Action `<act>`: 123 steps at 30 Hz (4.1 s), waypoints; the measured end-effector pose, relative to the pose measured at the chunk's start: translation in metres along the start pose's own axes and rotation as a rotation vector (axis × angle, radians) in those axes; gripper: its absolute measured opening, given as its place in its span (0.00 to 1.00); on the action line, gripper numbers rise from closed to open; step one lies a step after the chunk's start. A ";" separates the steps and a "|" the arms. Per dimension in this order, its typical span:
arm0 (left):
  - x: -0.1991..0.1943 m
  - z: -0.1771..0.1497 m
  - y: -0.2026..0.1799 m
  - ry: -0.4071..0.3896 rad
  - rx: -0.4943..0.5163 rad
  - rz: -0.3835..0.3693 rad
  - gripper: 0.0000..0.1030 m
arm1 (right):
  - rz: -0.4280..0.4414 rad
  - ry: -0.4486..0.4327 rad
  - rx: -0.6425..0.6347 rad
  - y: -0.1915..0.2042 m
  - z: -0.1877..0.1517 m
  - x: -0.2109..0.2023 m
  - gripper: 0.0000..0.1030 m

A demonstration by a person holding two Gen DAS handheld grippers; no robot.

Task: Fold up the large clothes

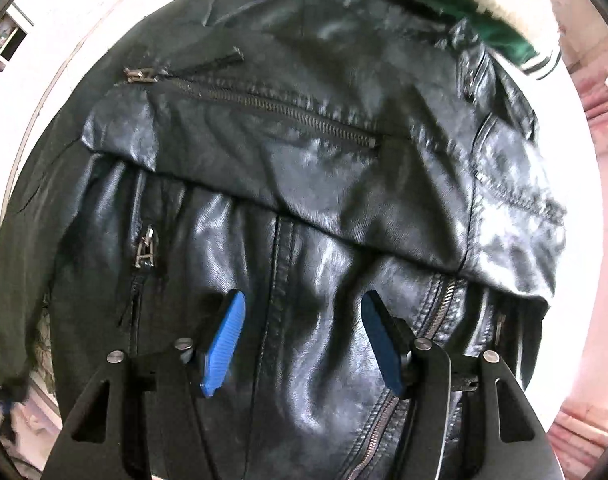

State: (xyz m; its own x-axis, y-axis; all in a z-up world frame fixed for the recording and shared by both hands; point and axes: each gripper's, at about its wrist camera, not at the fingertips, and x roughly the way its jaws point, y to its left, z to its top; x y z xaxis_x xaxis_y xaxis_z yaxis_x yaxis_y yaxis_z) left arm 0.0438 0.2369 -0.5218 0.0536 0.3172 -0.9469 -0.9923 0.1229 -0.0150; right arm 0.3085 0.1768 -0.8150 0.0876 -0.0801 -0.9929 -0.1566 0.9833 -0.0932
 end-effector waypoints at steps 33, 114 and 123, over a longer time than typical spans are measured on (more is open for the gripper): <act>-0.196 -0.426 -0.370 -0.067 1.515 -0.601 0.05 | -0.034 0.049 0.519 -0.264 -0.071 -0.087 0.73; -0.021 -0.208 -0.341 -0.073 1.060 -0.081 1.00 | 0.494 0.176 0.767 -0.369 -0.030 -0.015 0.44; -0.060 -0.233 -0.301 -0.139 1.158 -0.079 1.00 | 0.502 0.141 0.738 -0.366 -0.059 -0.036 0.45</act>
State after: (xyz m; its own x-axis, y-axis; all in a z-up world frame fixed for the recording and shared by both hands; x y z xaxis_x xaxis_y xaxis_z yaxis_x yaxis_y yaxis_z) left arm 0.3128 -0.0381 -0.5351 0.1932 0.3615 -0.9121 -0.2944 0.9082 0.2976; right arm 0.3041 -0.1894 -0.7493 0.0502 0.4151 -0.9084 0.5313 0.7591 0.3762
